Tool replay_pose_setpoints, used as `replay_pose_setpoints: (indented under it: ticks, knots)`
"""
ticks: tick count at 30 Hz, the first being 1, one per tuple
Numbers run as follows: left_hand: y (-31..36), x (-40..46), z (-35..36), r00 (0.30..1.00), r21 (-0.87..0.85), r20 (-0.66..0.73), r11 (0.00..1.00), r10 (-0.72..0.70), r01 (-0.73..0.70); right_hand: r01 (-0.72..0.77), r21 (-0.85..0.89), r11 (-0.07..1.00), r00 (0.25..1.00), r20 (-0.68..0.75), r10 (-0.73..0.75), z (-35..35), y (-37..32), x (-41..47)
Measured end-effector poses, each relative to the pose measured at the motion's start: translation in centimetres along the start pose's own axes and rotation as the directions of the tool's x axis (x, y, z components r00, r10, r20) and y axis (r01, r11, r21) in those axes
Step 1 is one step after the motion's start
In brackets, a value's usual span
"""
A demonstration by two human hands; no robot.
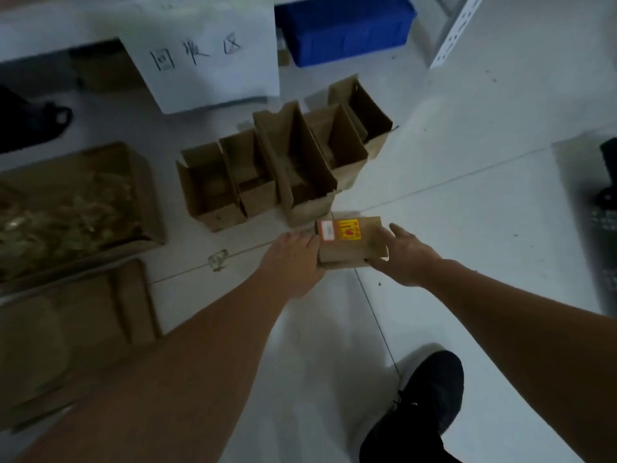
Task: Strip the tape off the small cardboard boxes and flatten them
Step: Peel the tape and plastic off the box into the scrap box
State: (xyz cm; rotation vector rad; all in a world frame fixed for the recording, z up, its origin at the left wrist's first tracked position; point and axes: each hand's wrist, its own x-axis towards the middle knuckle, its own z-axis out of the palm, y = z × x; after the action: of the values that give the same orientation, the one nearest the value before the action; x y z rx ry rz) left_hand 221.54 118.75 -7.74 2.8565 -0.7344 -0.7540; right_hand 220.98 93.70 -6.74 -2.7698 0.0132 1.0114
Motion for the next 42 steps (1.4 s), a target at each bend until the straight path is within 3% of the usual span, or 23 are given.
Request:
replay_pose_setpoints:
  ticks: [5, 10, 16, 23, 28, 33, 42]
  knots:
    - [0.7, 2.9, 3.8, 0.996, -0.105, 0.005, 0.991, -0.088, 0.088, 0.029, 0.245, 0.969, 0.997, -0.073, -0.011, 2.9, 0.1, 1.7]
    - [0.7, 0.5, 3.0, 0.992, -0.172, -0.015, 0.978, -0.122, 0.118, 0.064, 0.215, 0.975, 0.993, -0.111, -0.041, 3.1, -1.3, -0.5]
    - [0.3, -7.9, -3.0, 0.983, -0.158, -0.058, 0.974, -0.172, 0.161, 0.064, 0.204, 0.977, 0.987, -0.157, -0.031, -1.1, -6.7, -7.9]
    - [-1.1, -22.9, -13.5, 0.933, -0.127, -0.287, 0.974, -0.218, 0.189, 0.171, 0.164, 0.971, 0.952, -0.281, -0.120, -7.8, -16.3, -19.8]
    - [-1.6, -35.9, -19.1, 0.860, -0.109, -0.420, 0.957, -0.290, 0.269, 0.354, 0.143, 0.924, 0.876, -0.397, -0.274, -10.8, -24.2, -29.0]
    - [-1.7, -47.4, -20.4, 0.734, -0.188, -0.553, 0.917, -0.395, 0.352, 0.423, 0.070, 0.903, 0.837, -0.412, -0.360, -11.5, -31.2, -36.7]
    - [-2.3, -56.9, -18.6, 0.570, -0.338, -0.604, 0.827, -0.557, 0.450, 0.554, -0.104, 0.826, 0.762, -0.337, -0.554, -10.8, -37.6, -43.4]
